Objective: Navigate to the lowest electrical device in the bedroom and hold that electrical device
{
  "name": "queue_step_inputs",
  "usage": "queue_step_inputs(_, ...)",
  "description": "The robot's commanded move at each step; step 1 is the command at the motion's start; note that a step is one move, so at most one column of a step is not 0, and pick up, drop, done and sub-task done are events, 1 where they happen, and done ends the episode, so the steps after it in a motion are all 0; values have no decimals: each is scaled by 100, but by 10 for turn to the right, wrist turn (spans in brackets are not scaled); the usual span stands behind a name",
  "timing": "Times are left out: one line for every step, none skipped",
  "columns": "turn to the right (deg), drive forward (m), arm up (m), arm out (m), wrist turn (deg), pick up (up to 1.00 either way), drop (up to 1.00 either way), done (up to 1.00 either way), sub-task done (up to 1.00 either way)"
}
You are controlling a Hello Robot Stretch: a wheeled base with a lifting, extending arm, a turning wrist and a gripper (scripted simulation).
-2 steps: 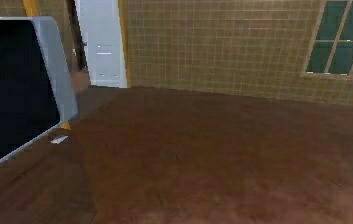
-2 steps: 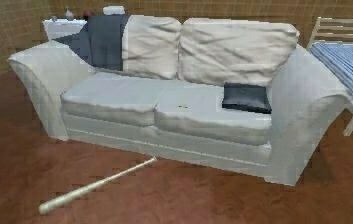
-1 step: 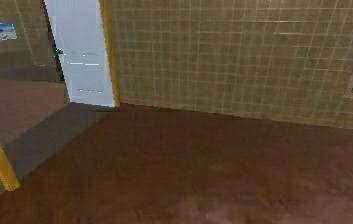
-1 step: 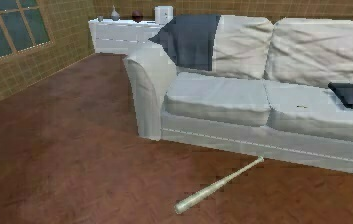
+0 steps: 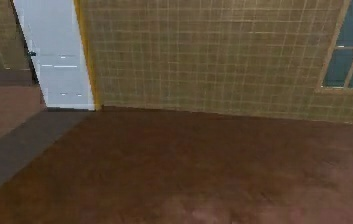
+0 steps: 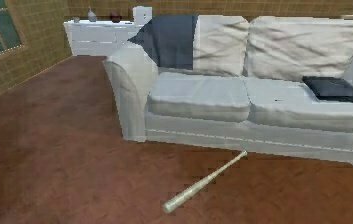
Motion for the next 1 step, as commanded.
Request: queue_step_inputs(0, 25, 0, 0, 0, 0, 0, 0, 0)
